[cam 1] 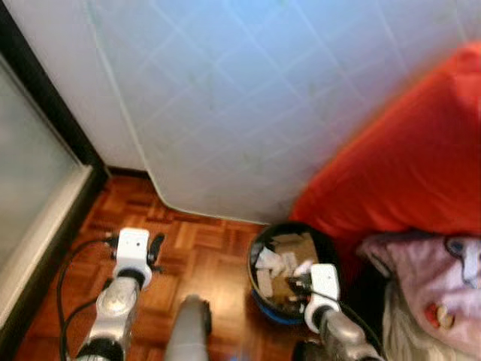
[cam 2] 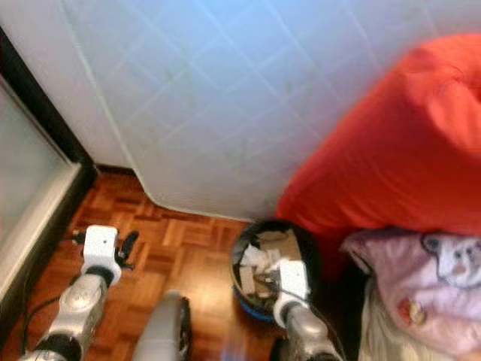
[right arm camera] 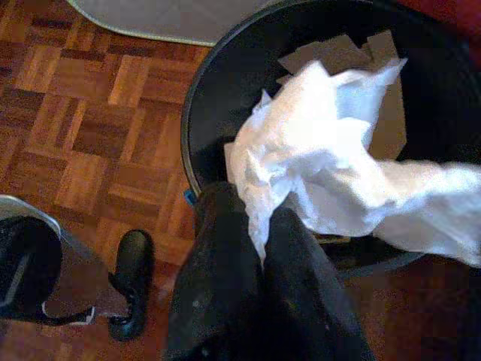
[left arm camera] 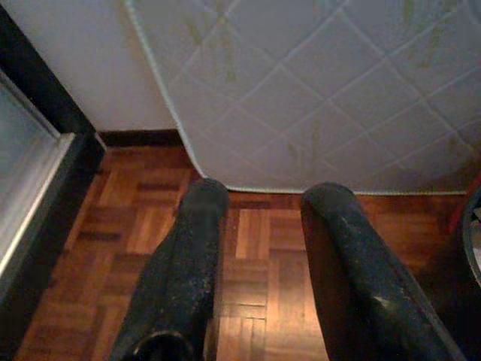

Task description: Clean up the room

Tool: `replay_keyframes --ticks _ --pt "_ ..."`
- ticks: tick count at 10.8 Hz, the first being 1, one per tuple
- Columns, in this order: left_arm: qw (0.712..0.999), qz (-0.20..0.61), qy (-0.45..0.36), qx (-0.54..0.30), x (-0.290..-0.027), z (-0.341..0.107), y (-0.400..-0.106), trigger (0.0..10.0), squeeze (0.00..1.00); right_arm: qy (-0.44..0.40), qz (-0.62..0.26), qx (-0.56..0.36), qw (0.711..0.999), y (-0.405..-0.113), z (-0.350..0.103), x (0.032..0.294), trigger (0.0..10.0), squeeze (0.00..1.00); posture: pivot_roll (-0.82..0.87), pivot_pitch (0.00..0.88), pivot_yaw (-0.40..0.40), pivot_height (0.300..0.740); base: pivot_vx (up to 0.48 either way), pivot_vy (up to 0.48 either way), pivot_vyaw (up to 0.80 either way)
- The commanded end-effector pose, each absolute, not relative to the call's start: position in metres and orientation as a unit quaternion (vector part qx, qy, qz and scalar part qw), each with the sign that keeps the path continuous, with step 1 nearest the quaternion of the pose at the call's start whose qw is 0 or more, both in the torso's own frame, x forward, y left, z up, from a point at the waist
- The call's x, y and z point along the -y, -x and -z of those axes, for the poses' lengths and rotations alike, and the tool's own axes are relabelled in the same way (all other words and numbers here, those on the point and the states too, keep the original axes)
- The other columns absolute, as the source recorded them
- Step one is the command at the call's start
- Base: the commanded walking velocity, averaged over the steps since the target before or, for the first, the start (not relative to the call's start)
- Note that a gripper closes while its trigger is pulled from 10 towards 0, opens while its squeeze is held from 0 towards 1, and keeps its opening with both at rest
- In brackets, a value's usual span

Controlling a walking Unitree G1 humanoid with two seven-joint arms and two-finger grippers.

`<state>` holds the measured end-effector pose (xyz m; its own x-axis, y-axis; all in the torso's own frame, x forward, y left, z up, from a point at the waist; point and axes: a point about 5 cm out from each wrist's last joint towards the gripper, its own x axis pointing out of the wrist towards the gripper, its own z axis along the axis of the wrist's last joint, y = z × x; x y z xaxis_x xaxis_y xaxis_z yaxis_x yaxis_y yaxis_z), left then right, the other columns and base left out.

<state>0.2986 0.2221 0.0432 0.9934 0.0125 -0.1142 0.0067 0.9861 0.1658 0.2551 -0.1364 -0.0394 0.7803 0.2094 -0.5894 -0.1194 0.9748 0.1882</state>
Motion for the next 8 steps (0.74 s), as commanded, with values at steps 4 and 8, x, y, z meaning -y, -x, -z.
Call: replay_keyframes --ticks 4,8 --pt "0.994 -0.008 -0.078 -0.074 -0.2262 -0.0355 -0.2907 10.0 0.0 -0.064 -0.088 -0.331 0.937 -0.2514 0.0427 0.1382 10.0 0.0 0.27 0.236 -0.039 0.627 0.0 0.0 0.0" --pt "0.994 -0.008 -0.079 -0.073 -0.2266 -0.0362 -0.2905 10.0 0.0 -0.061 -0.088 -0.332 0.937 -0.2521 0.0424 0.1369 10.0 0.0 0.27 0.24 -0.037 0.627 0.123 0.0 0.0"
